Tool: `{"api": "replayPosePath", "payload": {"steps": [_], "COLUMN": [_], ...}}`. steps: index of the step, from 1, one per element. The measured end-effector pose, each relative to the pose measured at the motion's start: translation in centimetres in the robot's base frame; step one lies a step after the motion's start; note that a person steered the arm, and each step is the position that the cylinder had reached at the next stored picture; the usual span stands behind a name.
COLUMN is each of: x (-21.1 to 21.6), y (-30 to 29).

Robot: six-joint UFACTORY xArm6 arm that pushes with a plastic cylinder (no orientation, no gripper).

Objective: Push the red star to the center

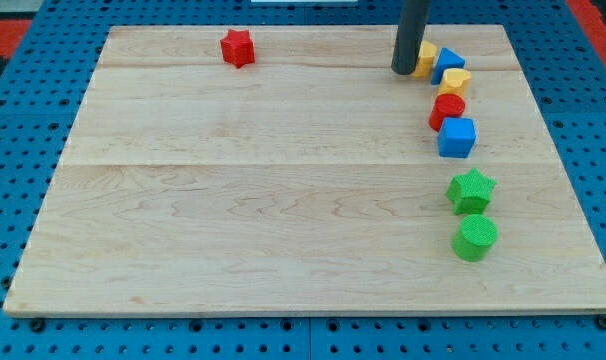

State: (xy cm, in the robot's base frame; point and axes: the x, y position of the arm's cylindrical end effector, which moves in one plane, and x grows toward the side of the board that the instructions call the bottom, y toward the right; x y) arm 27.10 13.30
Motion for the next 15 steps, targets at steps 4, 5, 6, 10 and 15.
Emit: {"api": "replayPosePath", "payload": {"steps": [4,5,6,10,15], "x": [0.2,6.7,14.6,17.5,5.0], "y": [-0.2,-0.2,-0.8,-26.1,-18.2]}}
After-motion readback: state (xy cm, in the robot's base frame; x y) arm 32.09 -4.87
